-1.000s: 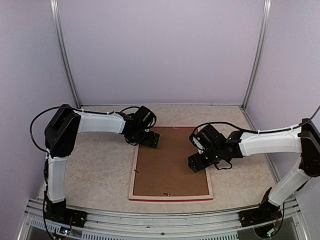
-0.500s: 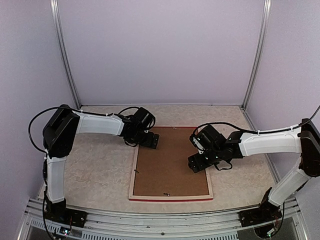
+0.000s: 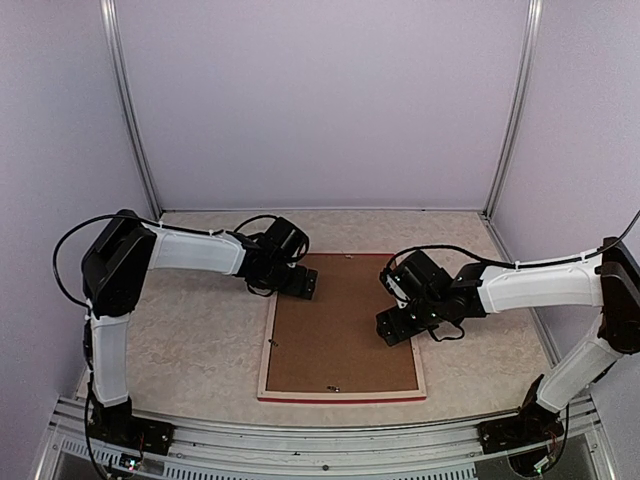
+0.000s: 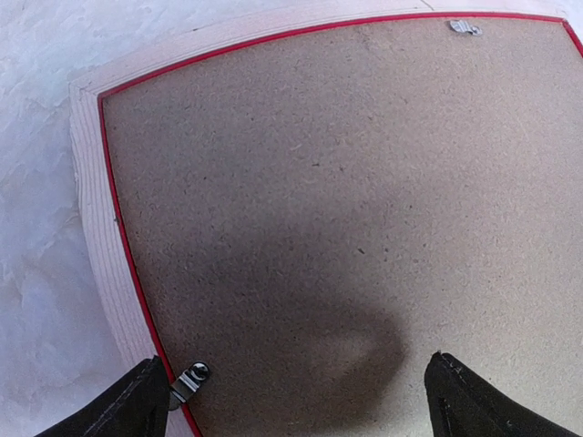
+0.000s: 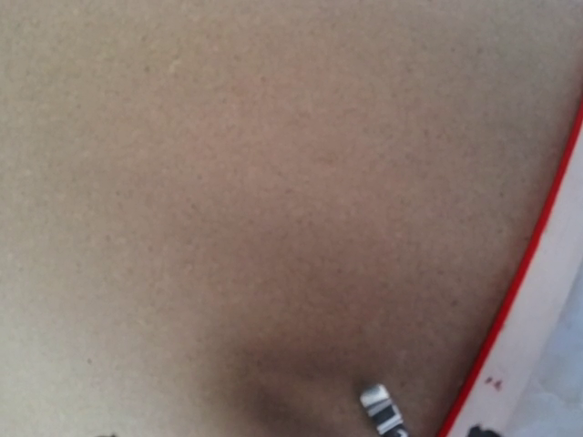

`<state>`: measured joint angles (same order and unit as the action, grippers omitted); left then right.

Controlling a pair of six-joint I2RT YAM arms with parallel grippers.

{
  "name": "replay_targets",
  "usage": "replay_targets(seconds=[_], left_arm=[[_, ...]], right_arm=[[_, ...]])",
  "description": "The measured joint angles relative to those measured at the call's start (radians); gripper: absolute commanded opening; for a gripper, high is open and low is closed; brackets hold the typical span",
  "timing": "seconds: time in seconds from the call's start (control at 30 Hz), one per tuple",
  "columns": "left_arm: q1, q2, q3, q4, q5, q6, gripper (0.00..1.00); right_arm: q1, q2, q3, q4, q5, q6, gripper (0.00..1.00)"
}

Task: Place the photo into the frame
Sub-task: Press the fastener onto the backboard.

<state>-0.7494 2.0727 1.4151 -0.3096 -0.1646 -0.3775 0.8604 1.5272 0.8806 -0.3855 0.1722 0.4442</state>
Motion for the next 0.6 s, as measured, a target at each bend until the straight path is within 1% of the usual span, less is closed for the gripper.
replay_targets(seconds=[0.2, 0.43, 0.6], left_arm=[[-0.004, -0.016, -0.023, 0.006, 0.013, -0.003, 0.96], [-0.017, -0.041, -0.062, 0.003, 0.085, -0.023, 0.95], [-0.024, -0.055, -0.082, 0.003, 0.105, -0.027, 0.95]], right_arm=[[0.000, 0.000, -0.008, 0.005, 0.000, 0.006, 0.82], [0.000, 0.000, -0.009, 0.011, -0.004, 0.011, 0.82], [-0.003, 0.000, -0.009, 0.012, -0.005, 0.016, 0.82]])
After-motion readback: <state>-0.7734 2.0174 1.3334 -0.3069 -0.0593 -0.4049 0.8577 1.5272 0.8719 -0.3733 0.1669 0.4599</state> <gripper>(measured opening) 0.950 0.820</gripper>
